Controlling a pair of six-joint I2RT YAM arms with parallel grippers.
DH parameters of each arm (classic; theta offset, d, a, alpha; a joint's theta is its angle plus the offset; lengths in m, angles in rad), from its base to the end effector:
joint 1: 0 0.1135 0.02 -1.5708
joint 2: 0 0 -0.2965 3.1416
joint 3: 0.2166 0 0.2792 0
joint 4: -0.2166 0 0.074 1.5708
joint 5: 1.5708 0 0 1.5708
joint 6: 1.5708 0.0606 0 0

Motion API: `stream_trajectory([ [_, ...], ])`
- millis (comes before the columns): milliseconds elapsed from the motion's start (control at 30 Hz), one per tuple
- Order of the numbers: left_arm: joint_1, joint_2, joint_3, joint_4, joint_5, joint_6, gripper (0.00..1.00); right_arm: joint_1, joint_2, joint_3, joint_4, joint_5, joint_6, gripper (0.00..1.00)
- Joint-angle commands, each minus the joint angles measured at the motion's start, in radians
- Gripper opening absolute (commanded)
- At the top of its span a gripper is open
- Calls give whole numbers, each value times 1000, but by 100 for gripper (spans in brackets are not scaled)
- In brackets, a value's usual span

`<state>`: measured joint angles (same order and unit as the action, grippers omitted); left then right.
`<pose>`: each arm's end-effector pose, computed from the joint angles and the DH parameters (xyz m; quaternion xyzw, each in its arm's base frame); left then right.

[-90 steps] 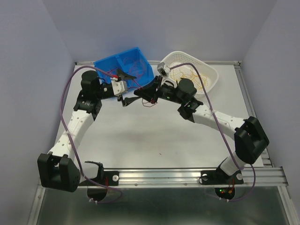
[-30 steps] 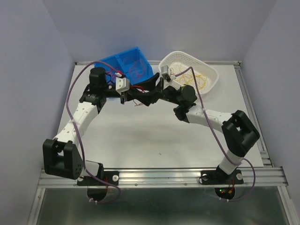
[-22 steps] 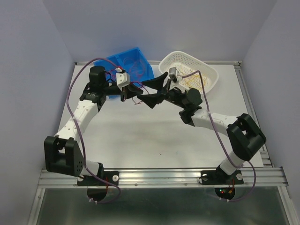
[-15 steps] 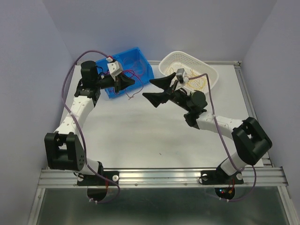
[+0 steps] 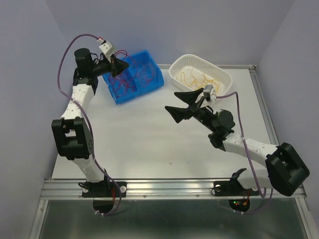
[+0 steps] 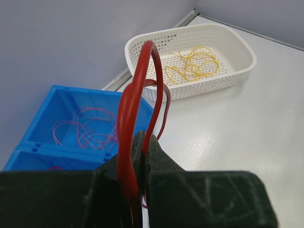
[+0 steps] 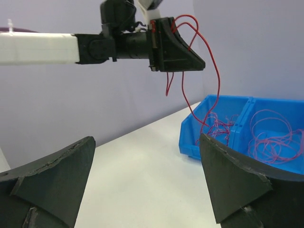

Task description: Untangle the cables

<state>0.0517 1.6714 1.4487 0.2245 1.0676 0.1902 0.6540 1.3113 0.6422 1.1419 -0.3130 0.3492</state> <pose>0.4344 -0.0307 0.4070 0.4013 0.5818 -0.2833 0.6482 0.2365 0.2048 0.3380 -0.2097 0.4893 0.4765 0.6997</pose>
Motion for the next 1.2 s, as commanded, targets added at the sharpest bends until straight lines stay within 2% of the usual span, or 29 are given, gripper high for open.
stream_trajectory([
  [0, 22, 92, 123, 35, -63, -70, 0, -4, -81, -75, 7, 60, -41, 95],
  [100, 33, 184, 208, 59, -66, -110, 0, -5, -112, -120, 5, 72, -49, 95],
  [200, 39, 282, 271, 81, -161, -155, 0, -5, -135, -150, 2, 90, -47, 95],
  [367, 72, 390, 380, 56, -173, -230, 0, -4, -149, -180, -1, 98, -30, 95],
  [533, 76, 415, 354, 55, -236, -254, 0, -4, -161, -205, -2, 97, -7, 95],
  [633, 76, 427, 355, 52, -331, -323, 0, -4, -168, -222, -2, 97, 10, 95],
  [967, 28, 422, 240, 217, -412, -511, 0, -4, -159, -249, -2, 104, 34, 95],
  [1167, -1, 430, 196, 239, -517, -491, 0, -4, -164, -259, -2, 91, 71, 95],
])
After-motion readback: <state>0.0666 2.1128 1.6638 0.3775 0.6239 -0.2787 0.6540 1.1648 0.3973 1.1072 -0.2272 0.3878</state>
